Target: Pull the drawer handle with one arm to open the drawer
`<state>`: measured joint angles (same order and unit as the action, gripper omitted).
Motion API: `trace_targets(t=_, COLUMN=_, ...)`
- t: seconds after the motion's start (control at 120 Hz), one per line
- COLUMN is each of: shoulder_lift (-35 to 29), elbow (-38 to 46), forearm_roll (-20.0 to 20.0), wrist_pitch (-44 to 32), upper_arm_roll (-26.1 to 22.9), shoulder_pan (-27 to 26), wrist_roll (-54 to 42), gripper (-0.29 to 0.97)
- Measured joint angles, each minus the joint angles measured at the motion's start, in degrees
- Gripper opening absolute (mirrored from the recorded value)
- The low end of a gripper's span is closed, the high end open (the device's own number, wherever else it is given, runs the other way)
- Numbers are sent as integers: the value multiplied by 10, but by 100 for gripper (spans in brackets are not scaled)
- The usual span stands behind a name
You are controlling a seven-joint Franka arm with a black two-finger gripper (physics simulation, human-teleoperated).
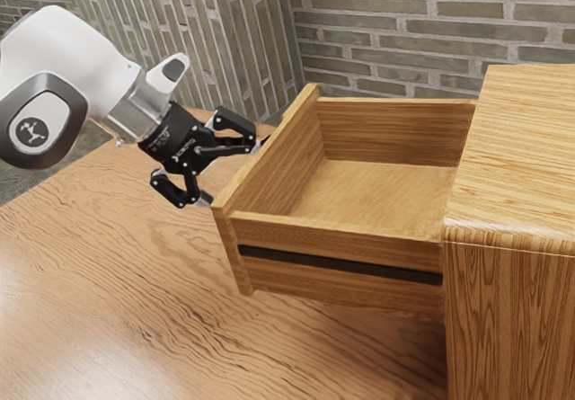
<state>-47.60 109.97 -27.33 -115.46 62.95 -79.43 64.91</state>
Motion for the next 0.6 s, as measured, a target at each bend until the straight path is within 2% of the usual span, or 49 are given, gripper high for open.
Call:
trace_targets(t=0.4, shoulder_lift=-17, elbow=35, forearm_roll=-2, wrist_pitch=0, upper_arm_roll=-28, shoulder_pan=68, wrist_roll=-11, gripper=65)
trace_targets(t=0.475, shoulder_lift=-15, elbow=19, forearm_roll=-2, wrist_pitch=5, upper_arm_roll=-43, shoulder_pan=72, wrist_roll=-14, gripper=66)
trace_targets(t=0.55, shoulder_lift=-10, elbow=-47, forearm_roll=-1, wrist_pitch=32, upper_arm_roll=-92, shoulder_pan=77, wrist_roll=-15, gripper=66)
trace_targets(t=0.6, shoulder_lift=6, elbow=-116, forearm_roll=-2, wrist_pitch=65, upper_arm_roll=-186, shoulder_pan=113, wrist_roll=-15, gripper=66)
